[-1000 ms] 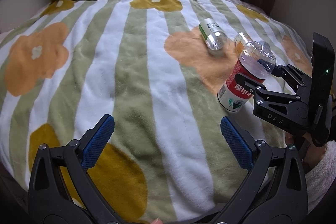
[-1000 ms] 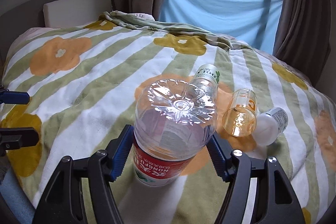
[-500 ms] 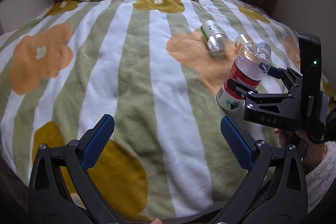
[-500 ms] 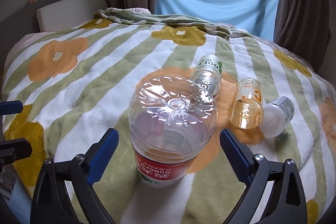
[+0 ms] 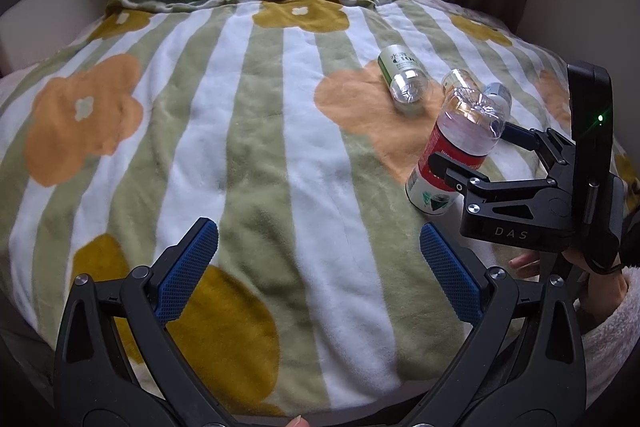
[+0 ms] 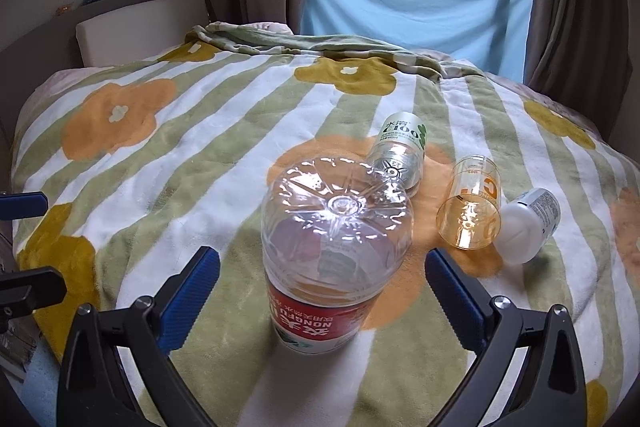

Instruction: Flip cup upside down

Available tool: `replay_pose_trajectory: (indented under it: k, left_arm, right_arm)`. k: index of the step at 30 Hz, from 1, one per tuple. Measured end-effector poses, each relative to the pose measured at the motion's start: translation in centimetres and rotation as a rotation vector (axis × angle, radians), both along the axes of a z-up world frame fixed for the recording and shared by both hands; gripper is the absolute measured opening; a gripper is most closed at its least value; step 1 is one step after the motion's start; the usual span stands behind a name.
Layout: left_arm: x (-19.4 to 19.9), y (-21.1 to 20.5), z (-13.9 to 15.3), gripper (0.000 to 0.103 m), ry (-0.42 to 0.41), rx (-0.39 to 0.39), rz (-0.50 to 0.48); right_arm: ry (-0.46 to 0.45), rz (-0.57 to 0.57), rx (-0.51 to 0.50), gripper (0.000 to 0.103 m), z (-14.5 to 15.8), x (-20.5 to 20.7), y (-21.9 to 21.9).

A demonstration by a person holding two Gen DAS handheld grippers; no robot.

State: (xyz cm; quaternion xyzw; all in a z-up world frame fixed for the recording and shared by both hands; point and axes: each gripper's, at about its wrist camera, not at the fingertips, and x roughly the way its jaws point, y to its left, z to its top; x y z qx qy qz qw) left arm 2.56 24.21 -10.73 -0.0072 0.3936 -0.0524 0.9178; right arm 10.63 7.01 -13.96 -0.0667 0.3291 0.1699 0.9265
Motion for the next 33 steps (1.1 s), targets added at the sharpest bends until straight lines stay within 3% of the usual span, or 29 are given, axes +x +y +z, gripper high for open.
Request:
replay_pose_trajectory:
  k: [7, 15, 18, 21, 24, 27, 33]
  left_arm:
    - [-2.0, -1.4, 3.4, 0.101, -0.086, 0.008, -0.015]
    - [-3.6, -2.3, 12.3, 0.101, -0.372, 0.018, 0.009]
    - [-4.6, -2.8, 14.4, 0.101, -0.470, 0.002, 0.012]
    - [-6.0, -3.8, 14.8, 0.101, -0.548, 0.050, 0.035]
    - [-7.5, -4.5, 14.2, 0.101, -0.610, 0.086, 0.039]
    - [-8.2, -4.8, 13.7, 0.101, -0.631, 0.103, 0.040]
    - [-8.4, -4.2, 13.2, 0.101, -0.624, 0.063, 0.047]
  right_arm:
    - [-0.050, -0.031, 0.044, 0.102, 4.0, -3.0, -2.2]
    - [-0.245, -0.154, 0.093, 0.102, 13.7, -9.2, -6.5]
    - [-0.308, -0.194, 0.081, 0.102, 15.9, -10.8, -7.0]
    - [-0.358, -0.263, 0.063, 0.102, 16.5, -12.0, -7.4]
    - [-0.384, -0.308, 0.108, 0.102, 16.2, -13.0, -8.3]
    - [-0.397, -0.332, 0.115, 0.102, 16.0, -13.3, -8.8]
    - [-0.415, -0.352, 0.106, 0.102, 15.9, -13.9, -8.8]
